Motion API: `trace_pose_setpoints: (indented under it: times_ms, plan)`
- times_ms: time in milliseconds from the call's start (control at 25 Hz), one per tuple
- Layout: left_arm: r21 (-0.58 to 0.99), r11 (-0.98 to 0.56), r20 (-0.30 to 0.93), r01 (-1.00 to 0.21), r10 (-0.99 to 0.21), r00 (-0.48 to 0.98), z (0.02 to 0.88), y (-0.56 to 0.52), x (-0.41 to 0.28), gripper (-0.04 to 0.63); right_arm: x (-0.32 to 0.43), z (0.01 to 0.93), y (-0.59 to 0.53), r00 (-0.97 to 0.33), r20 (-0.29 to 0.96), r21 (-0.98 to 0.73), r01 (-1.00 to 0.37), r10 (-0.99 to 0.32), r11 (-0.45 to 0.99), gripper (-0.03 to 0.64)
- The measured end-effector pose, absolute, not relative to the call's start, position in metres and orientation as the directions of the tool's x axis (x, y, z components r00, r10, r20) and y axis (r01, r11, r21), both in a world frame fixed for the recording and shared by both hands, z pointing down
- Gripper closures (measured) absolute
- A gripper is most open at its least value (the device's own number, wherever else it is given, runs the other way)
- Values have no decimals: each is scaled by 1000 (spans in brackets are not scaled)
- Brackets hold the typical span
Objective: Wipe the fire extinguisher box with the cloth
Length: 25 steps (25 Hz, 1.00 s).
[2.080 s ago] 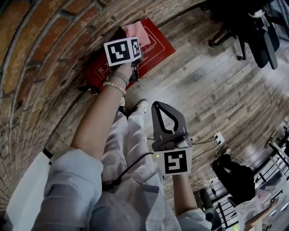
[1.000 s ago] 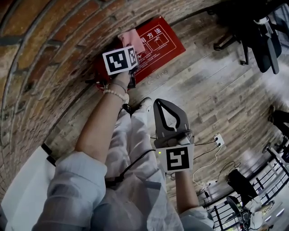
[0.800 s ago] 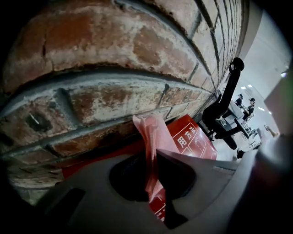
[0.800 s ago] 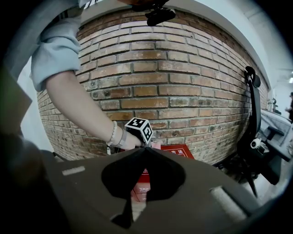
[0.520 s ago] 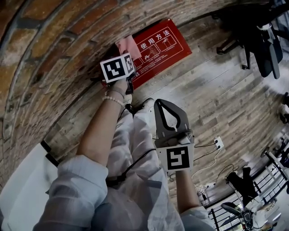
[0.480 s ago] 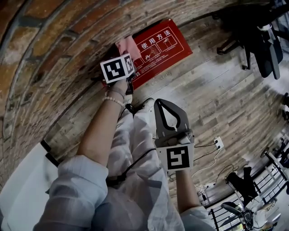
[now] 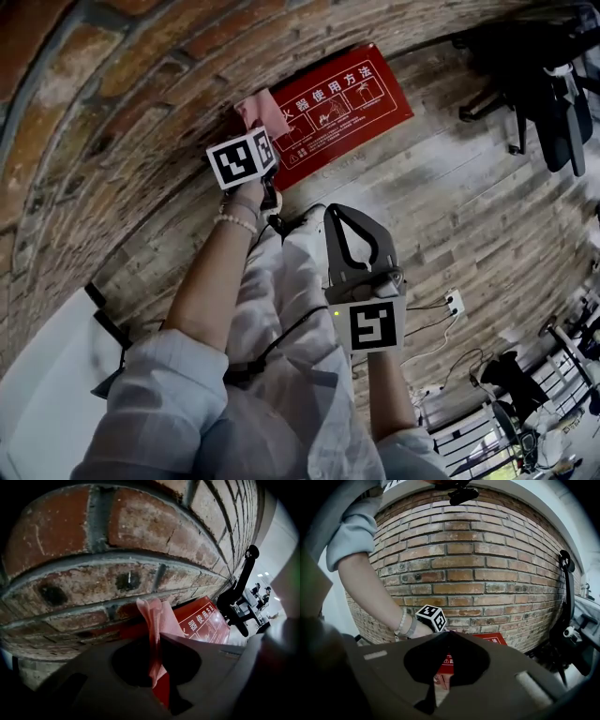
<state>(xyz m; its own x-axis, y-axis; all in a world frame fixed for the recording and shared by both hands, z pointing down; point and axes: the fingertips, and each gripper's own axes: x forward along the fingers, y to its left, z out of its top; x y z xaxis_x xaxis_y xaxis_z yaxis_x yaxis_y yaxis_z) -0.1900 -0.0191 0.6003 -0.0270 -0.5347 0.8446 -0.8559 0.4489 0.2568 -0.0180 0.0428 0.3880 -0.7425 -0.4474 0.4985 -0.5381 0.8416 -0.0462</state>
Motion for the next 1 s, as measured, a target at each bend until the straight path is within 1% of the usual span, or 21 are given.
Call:
trace_pose_setpoints:
  times_ms: [440,640,1000]
  plan:
    - [252,508,847,-824,-527,-66,601,19,-212,581,-31,389,49,-748,506,-42,-519,-430,853,611]
    - [238,529,868,-815,-493,-66,609,38,-215,583,-37,389,50,-752,500,-48,-519,-429,854,611]
    - [238,515,874,-823,-483,-50,612,51,-212,583,-36,393,50,-743,509,-52,-529,-434,847,611]
